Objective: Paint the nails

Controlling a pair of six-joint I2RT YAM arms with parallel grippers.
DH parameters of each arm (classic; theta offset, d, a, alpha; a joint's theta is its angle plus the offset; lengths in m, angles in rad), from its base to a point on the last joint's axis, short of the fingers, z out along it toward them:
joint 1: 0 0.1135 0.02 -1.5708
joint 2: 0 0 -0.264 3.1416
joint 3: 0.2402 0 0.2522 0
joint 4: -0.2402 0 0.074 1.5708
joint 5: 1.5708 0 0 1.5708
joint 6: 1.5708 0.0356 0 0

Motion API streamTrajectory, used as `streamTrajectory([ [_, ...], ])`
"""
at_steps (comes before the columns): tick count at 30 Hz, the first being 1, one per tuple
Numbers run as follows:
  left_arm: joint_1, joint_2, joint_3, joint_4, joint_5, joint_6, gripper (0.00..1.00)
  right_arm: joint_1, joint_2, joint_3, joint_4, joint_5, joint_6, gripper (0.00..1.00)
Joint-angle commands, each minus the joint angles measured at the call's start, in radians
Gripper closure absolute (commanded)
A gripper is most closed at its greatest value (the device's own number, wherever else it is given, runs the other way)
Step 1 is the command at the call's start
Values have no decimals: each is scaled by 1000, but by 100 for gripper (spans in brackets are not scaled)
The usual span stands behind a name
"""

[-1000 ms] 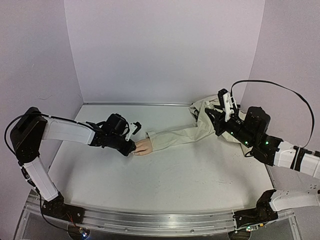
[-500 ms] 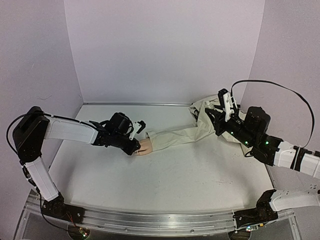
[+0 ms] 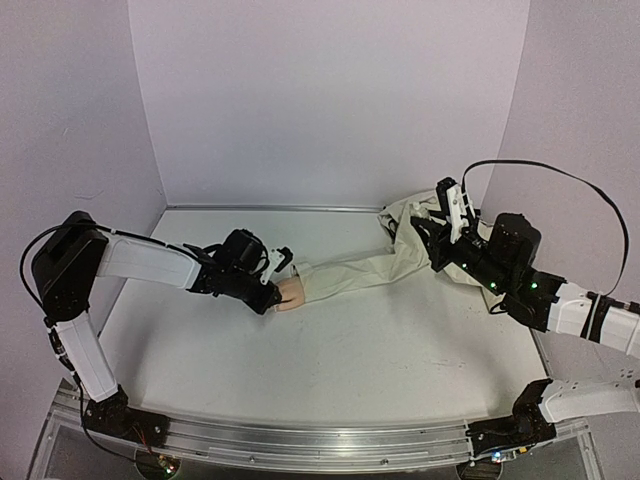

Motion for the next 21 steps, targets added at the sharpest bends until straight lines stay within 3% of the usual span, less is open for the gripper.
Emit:
streamTrajectory([
  [1, -5, 9, 52, 53, 3, 11, 100, -6, -9, 9, 96, -6, 14, 100],
  [21, -5, 1, 32, 74, -37, 21, 100, -7, -6, 6, 97, -9, 17, 100],
])
